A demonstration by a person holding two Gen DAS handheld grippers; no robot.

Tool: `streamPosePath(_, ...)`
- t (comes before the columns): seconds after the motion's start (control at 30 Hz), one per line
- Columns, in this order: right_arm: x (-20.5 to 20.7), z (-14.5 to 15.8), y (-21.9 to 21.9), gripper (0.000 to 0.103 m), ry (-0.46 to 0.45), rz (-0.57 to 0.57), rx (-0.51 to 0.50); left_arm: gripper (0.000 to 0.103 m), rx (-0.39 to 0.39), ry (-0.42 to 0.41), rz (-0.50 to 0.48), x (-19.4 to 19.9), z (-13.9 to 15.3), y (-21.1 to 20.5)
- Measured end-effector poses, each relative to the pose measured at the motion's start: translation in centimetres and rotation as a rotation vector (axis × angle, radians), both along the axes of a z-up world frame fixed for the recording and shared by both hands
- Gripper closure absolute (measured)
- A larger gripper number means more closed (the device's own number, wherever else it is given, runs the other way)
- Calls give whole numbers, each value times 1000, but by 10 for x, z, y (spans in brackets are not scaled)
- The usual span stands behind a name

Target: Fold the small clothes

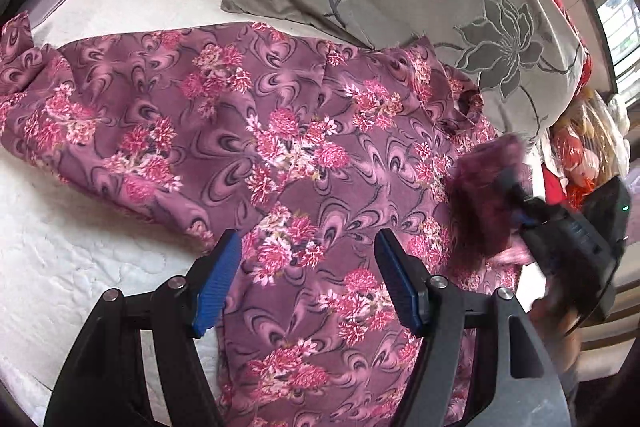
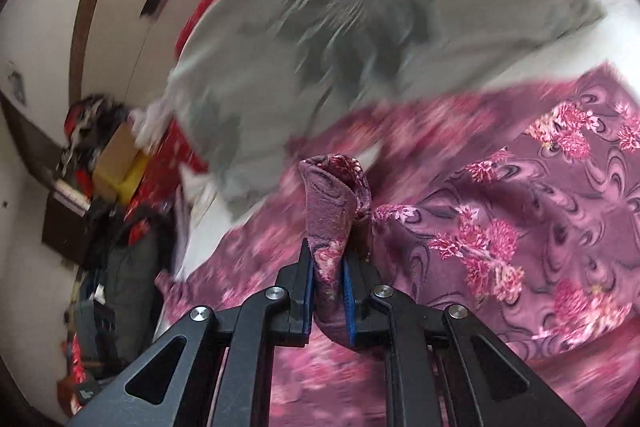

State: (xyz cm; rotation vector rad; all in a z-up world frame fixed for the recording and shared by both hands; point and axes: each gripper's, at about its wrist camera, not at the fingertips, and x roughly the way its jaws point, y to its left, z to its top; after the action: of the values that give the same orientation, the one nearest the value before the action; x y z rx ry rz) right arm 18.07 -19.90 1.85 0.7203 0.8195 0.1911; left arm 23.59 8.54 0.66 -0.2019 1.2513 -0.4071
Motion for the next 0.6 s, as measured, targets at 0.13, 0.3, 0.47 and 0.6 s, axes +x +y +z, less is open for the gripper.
streamPosePath(0.13,2,-30,47,76,126,77,-31,35,-26,26,-17,-5,-4,-8)
streamPosePath(0.3,-24,-21,40,55,118,116,-7,35,-69,60,-93,-13,-11,-47)
streamPosePath(0.47,-60,0,-34,52,92,-11,-27,35,-73,125,-162,-18,-30,-98)
streamPosePath(0.6,-82,3,-100,52,111,-149,-65,35,-55,95,-95,-12,-32,-118)
